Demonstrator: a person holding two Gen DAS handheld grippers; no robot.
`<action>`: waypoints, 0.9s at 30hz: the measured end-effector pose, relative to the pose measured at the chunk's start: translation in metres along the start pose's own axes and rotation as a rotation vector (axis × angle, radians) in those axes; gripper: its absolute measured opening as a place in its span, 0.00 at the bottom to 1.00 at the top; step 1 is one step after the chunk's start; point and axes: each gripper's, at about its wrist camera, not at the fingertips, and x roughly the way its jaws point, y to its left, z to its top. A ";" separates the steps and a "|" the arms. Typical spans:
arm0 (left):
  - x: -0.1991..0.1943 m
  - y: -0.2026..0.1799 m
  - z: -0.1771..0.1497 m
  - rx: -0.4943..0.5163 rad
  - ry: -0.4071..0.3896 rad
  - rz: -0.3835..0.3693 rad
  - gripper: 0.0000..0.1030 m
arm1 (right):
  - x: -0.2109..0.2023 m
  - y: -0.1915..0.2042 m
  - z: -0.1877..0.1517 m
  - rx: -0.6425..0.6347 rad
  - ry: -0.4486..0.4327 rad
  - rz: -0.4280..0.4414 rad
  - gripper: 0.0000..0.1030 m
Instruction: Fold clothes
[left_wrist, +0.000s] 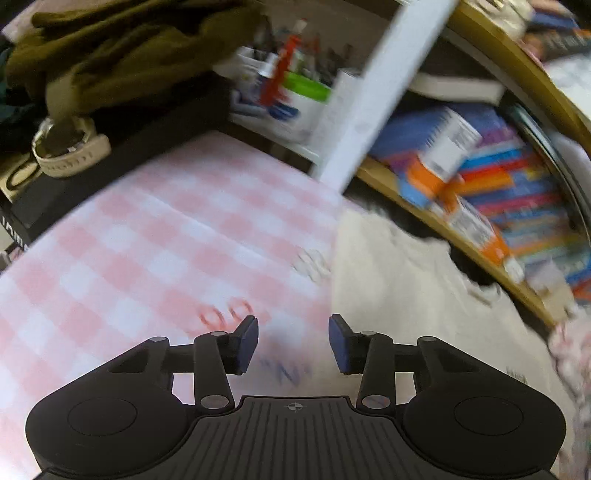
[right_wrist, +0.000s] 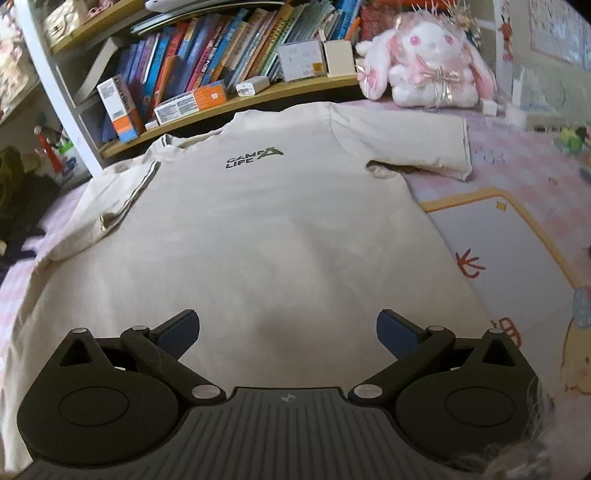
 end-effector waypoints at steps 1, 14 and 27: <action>0.007 0.001 0.006 -0.007 0.005 -0.005 0.39 | 0.000 0.001 0.000 -0.001 0.001 0.000 1.00; 0.091 -0.027 0.046 0.046 0.066 -0.059 0.39 | -0.009 0.025 -0.014 -0.098 -0.004 -0.119 1.00; 0.116 -0.025 0.066 0.175 0.070 -0.045 0.01 | -0.006 0.034 -0.023 -0.026 -0.001 -0.198 1.00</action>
